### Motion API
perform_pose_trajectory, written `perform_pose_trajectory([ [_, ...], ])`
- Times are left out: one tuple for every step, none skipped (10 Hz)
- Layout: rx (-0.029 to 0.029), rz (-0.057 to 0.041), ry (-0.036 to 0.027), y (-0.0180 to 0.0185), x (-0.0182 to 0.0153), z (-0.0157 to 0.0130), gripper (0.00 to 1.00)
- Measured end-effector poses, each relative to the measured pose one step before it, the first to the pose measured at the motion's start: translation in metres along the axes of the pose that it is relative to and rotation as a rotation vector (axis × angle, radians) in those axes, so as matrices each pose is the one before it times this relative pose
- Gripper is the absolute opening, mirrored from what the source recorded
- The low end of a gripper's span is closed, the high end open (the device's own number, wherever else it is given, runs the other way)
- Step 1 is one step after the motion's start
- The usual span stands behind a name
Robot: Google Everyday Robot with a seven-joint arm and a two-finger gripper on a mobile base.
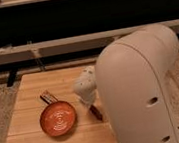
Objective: Drag the pepper across the table
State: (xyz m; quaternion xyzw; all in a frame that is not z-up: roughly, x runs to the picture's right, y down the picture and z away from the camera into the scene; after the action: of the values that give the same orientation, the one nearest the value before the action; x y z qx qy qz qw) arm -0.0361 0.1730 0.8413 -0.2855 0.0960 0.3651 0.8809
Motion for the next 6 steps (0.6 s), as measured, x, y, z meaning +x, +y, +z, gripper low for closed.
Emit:
perform_pose_trajectory([
  [-0.00161,-0.00514,-0.00416,0.00096,-0.00401,-0.0005,0.03],
  [-0.00174,-0.00406,-0.0043,0.00055,-0.00434,-0.00081,0.03],
  [-0.00169,-0.00176,-0.00294,-0.00033,-0.00255,-0.00051,0.03],
  [-0.00252,0.00074,-0.0047,-0.00085,-0.00313,-0.00084,0.03],
  [-0.00246,-0.00012,-0.00395,-0.00485,-0.00401,-0.0004,0.03],
  [-0.00192,0.00143,-0.00301,-0.00426,-0.00313,-0.00069,0.03],
])
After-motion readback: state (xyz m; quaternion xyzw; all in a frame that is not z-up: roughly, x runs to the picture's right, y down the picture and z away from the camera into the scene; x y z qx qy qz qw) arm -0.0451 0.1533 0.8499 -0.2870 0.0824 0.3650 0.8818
